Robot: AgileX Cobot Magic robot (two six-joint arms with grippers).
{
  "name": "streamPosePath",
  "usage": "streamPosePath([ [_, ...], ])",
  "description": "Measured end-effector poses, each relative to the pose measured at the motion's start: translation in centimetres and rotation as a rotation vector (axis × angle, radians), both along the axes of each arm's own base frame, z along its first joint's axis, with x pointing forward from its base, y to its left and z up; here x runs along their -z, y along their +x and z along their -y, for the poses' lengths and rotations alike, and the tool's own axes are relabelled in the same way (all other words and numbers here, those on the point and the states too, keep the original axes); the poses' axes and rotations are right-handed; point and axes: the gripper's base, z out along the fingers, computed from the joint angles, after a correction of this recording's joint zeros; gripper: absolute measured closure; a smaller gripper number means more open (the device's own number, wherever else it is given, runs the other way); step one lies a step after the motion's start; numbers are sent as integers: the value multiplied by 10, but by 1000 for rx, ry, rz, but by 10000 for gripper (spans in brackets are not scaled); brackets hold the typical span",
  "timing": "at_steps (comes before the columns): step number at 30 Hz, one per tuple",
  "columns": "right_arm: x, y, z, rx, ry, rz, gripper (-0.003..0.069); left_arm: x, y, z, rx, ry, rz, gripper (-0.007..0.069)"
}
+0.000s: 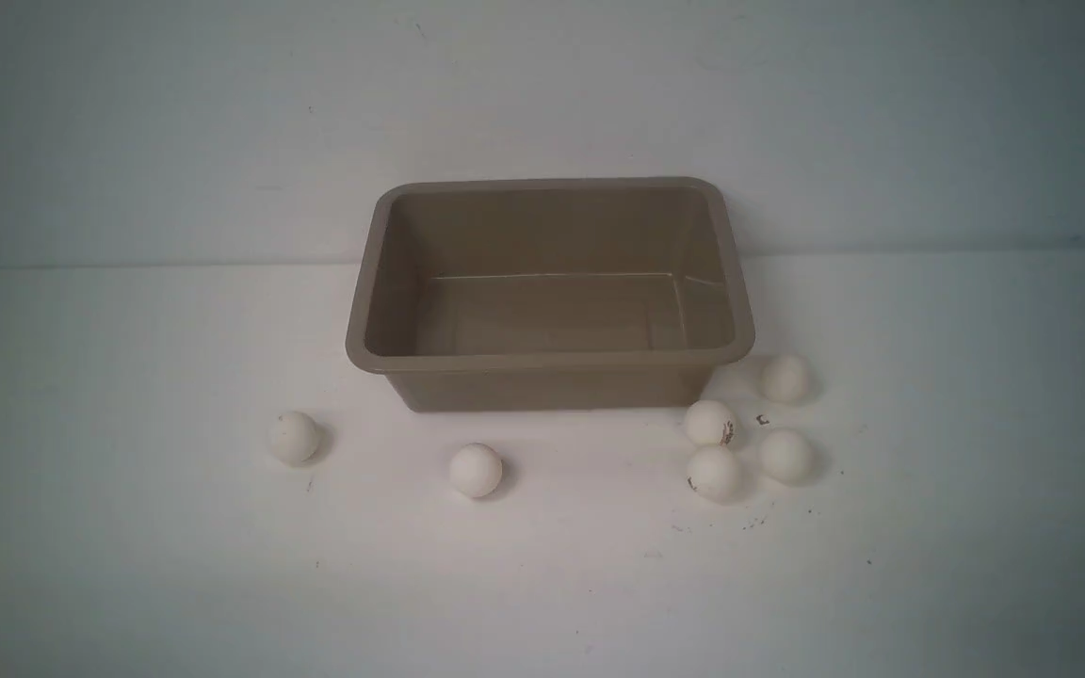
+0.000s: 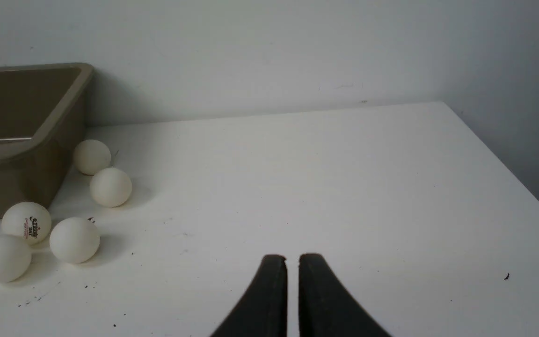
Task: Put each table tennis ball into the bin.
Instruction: Use the right arm to clamp the table tennis ball closest to it
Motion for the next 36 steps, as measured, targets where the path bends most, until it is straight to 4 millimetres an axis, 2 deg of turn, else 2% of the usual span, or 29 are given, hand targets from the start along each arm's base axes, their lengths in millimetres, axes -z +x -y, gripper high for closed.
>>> streamPosePath([
  [36, 0, 0, 0, 0, 2, 1, 635, 0, 0, 0, -2, -22, 1, 629],
])
